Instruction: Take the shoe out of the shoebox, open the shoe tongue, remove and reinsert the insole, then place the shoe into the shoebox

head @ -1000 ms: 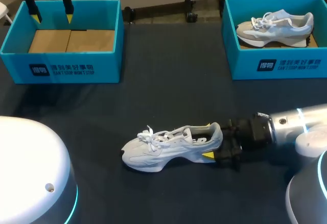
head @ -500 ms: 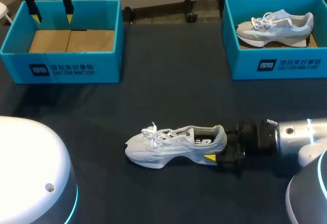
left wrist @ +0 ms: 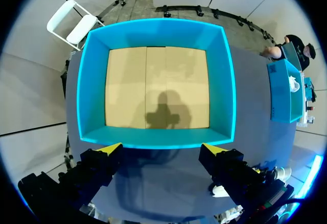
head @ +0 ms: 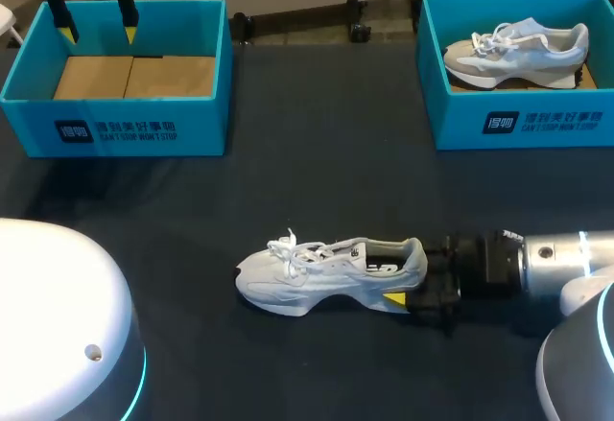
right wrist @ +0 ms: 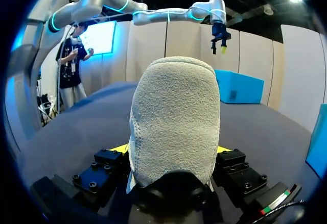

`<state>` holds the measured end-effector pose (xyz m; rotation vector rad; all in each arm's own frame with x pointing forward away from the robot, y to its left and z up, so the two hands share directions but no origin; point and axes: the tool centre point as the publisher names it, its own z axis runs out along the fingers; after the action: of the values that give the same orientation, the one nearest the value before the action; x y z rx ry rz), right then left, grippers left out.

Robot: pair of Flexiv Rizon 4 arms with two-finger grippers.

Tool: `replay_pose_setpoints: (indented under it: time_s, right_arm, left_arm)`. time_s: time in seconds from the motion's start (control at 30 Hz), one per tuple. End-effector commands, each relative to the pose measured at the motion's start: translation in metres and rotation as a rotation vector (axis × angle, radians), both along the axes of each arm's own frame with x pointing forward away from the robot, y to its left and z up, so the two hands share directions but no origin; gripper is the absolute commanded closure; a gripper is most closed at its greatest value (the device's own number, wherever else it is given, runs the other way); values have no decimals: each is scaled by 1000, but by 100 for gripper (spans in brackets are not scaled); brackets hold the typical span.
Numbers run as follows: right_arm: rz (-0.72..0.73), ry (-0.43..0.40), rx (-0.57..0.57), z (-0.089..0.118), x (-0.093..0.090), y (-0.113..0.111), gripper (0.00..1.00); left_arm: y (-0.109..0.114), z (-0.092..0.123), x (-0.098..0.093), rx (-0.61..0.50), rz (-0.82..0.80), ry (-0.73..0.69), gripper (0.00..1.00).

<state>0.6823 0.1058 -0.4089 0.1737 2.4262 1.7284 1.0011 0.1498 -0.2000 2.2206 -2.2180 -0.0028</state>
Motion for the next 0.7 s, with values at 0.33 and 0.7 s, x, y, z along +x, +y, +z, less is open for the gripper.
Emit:
replay_pose_setpoints:
  time_s: [0.33,0.7]
  right_arm:
    - [-2,-1,-2,1,0,0,100]
    - [-2,-1,-2,1,0,0,100]
  left_arm:
    - [-22,12,-12,-9,28,-1,0]
    - [-85,38,-75,-15,50,-31,0]
